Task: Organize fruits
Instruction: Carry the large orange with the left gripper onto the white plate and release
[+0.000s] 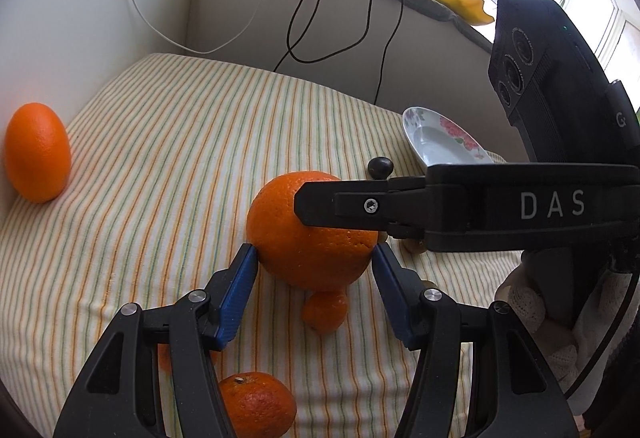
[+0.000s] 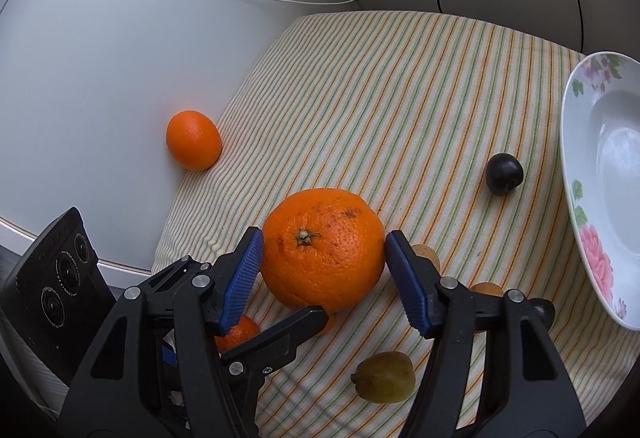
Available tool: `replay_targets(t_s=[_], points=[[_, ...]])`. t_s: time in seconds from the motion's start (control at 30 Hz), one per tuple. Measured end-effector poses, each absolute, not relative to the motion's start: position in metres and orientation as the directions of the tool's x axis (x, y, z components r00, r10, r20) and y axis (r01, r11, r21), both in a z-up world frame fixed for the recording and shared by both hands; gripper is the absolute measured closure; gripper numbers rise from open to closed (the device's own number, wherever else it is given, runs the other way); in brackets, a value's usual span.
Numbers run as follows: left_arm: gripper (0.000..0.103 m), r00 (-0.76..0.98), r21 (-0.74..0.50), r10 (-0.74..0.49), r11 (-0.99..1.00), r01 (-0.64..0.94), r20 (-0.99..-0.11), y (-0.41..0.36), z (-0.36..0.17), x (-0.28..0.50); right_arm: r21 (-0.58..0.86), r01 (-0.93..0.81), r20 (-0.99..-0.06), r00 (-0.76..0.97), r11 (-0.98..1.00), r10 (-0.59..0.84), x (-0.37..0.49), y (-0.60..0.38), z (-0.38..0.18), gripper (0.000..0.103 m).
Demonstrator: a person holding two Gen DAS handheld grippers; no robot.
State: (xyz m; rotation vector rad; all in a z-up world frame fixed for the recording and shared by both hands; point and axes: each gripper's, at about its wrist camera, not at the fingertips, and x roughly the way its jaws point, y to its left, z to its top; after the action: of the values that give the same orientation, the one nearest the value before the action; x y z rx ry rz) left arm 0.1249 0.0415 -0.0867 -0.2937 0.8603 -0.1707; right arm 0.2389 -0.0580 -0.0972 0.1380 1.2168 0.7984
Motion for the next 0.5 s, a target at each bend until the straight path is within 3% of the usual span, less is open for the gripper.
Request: replay_targets(t_s=[0.5], points=[[0.044,0.68,-0.288,-0.262,0.954,0.078,-0.685,0.02,-0.063,0.126,0.492,-0.466,-0.757,0.189,0.735,0.626,0.239,-0.085,-0.067,0.037]])
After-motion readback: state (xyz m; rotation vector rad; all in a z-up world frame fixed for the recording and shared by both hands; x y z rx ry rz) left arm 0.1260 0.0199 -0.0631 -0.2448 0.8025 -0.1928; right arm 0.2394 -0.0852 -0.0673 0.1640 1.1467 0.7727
